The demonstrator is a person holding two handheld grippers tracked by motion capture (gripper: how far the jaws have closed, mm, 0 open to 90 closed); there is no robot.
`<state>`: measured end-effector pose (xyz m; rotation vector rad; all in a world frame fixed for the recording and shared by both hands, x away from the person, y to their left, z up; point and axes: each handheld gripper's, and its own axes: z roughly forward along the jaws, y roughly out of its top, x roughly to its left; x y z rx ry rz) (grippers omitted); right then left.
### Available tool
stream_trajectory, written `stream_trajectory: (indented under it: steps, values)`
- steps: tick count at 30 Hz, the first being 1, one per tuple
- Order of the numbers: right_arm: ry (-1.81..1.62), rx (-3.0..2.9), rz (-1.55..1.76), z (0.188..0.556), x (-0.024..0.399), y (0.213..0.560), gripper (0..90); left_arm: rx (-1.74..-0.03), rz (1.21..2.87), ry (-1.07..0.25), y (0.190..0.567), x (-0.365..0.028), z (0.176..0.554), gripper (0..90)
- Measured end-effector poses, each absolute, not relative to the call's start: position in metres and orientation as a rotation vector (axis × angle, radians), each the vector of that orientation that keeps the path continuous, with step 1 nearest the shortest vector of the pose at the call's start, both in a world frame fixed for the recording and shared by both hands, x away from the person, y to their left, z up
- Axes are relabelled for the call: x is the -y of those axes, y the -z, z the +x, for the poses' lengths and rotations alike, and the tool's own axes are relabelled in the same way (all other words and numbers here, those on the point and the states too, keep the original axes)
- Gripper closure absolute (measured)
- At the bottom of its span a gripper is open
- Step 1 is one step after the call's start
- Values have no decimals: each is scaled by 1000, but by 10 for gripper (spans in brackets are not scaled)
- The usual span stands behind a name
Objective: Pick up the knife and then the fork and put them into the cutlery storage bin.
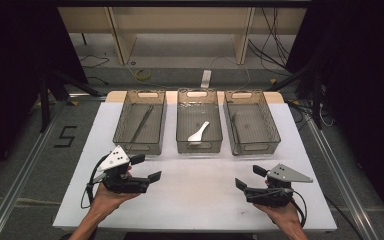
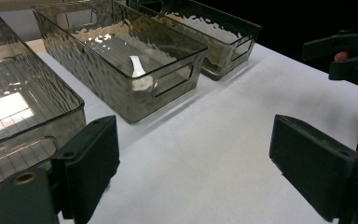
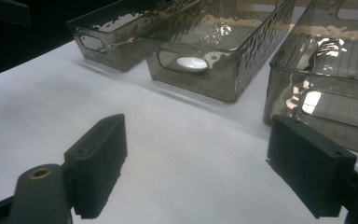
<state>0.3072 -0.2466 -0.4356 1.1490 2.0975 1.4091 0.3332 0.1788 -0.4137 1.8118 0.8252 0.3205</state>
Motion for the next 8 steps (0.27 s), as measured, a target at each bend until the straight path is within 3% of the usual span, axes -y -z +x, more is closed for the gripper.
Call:
stream_trajectory:
  steps: [8]
  values:
    - [-1405,-2101,1151,307,246,436,206,-826,1812,-321,414,-179,333,153]
